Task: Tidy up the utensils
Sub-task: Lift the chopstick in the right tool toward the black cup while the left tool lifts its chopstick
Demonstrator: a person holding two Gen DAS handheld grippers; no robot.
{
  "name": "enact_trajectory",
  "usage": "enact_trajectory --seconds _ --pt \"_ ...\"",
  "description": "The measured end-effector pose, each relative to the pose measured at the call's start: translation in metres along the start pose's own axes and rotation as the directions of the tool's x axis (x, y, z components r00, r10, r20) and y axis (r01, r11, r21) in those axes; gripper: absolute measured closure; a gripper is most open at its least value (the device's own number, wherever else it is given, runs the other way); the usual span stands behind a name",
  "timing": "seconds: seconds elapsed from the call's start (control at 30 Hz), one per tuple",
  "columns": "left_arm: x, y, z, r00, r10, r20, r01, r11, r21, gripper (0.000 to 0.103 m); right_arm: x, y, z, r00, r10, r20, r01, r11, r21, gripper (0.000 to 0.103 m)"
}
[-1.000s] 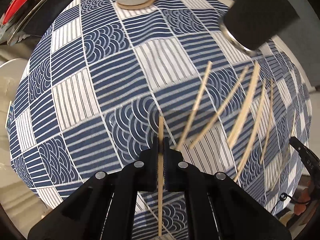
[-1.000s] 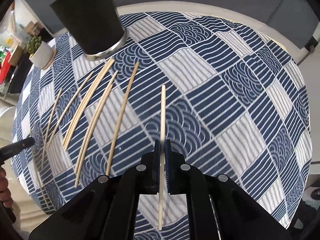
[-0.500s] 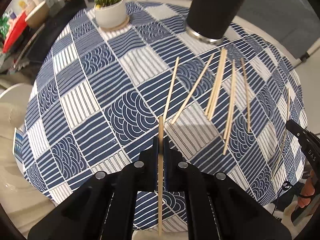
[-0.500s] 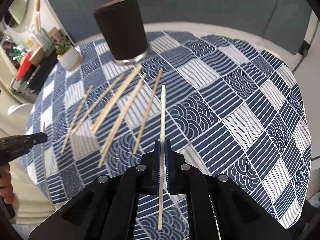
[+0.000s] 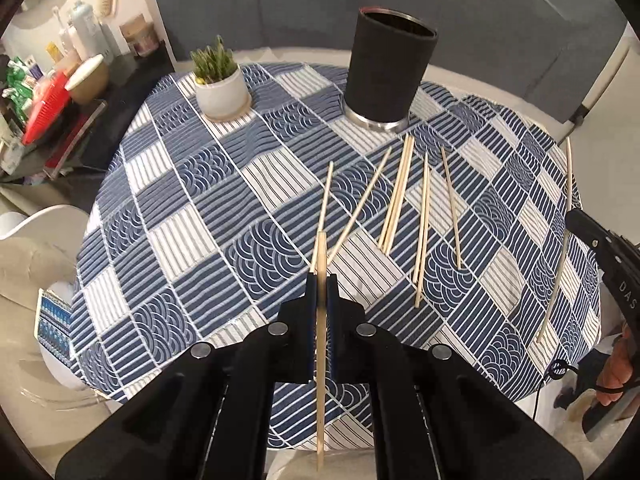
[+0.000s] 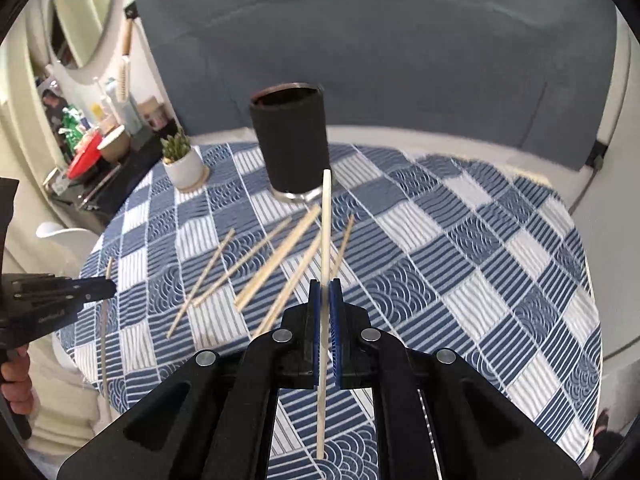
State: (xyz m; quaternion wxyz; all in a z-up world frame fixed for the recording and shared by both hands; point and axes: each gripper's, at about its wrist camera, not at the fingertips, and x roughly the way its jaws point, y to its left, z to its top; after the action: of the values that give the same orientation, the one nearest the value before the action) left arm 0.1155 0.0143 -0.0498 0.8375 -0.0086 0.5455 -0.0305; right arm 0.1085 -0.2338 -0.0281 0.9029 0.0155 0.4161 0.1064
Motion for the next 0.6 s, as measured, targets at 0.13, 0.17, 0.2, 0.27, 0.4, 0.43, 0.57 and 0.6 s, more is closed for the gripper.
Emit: enact_trajectory --seconds 0.13,0.17,0.2,0.27,0.4,0.43,0.57,0.6 --pt "-0.02 0.003 0.006 0.998 0.005 0.064 -0.004 1.0 -0.004 0.098 -0.023 0.011 0.012 0.994 0.004 0.109 -0.001 1.0 -0.028 0.098" --pt "-0.025 0.004 0.008 0.997 0.011 0.083 -0.011 1.0 -0.002 0.098 -0.028 0.014 0.017 0.991 0.009 0.136 -0.004 0.999 -0.036 0.098" --pt "-0.03 0.005 0.011 0.995 0.015 0.1 -0.015 1.0 -0.001 0.098 -0.032 0.015 0.021 0.988 0.02 0.153 -0.014 0.999 -0.042 0.098" --pt "-0.042 0.006 0.018 0.99 0.03 0.136 -0.031 1.0 0.003 0.098 -0.042 0.018 0.032 0.979 0.04 0.198 -0.032 0.998 -0.047 0.098" --pt "-0.058 0.007 0.036 0.984 0.031 0.177 -0.031 1.0 -0.003 0.098 -0.054 0.023 0.052 0.966 0.073 0.249 -0.062 0.997 -0.054 0.098" --pt "-0.061 0.007 0.04 0.983 0.023 0.184 -0.022 1.0 -0.007 0.098 -0.054 0.024 0.058 0.964 0.087 0.251 -0.076 0.996 -0.053 0.098" --pt "-0.08 0.002 0.065 0.969 0.019 0.245 -0.021 1.0 0.006 0.098 -0.055 0.027 0.083 0.952 0.122 0.28 -0.111 0.992 -0.056 0.098" --pt "-0.085 0.0 0.073 0.965 0.02 0.261 -0.023 1.0 0.01 0.098 -0.057 0.029 0.091 0.947 0.122 0.297 -0.108 0.992 -0.065 0.098"
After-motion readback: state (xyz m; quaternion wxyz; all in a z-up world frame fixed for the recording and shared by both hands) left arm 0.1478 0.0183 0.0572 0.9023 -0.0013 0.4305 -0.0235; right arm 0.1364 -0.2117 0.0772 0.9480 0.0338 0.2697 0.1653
